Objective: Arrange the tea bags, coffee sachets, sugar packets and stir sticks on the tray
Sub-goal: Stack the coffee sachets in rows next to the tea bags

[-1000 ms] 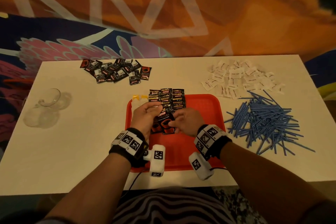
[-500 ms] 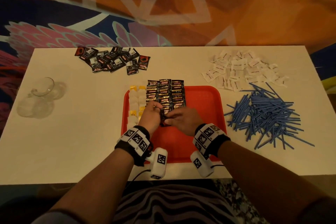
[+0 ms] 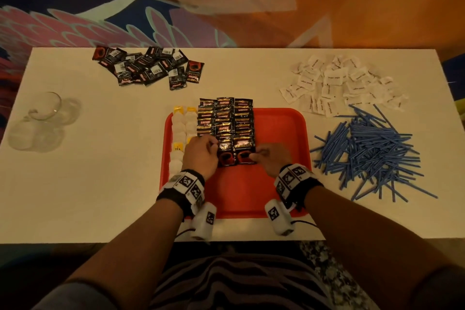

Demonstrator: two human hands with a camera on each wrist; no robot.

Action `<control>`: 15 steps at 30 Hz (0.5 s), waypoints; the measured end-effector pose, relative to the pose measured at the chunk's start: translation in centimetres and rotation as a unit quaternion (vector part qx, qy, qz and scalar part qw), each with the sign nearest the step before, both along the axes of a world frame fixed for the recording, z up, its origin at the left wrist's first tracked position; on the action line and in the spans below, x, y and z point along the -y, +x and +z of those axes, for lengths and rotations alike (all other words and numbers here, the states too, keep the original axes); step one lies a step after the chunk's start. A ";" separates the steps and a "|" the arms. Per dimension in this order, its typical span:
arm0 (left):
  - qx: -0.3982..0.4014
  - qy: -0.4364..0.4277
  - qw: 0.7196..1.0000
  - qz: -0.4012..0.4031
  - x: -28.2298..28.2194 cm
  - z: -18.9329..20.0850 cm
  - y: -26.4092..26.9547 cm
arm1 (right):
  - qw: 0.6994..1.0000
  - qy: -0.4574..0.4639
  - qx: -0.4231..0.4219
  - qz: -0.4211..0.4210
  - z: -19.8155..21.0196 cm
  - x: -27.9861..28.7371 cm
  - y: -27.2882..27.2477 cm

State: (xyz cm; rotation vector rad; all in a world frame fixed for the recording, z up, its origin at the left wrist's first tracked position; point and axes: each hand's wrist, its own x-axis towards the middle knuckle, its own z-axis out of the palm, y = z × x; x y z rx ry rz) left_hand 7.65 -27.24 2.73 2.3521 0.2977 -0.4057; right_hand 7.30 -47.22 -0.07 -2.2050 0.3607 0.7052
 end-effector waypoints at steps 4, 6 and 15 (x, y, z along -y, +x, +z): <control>-0.012 0.153 0.971 -0.182 -0.8 -0.8 -1.5 | 1.000 -0.019 -0.019 -0.014 -1.4 1.3 0.7; -0.026 0.200 0.951 -0.234 -0.8 -0.9 -2.2 | 0.999 -0.033 -0.024 -0.003 -1.8 1.1 1.1; -0.087 0.275 0.914 -0.287 -0.7 -2.0 -3.5 | 0.998 -0.033 -0.034 -0.028 -3.0 -0.1 1.7</control>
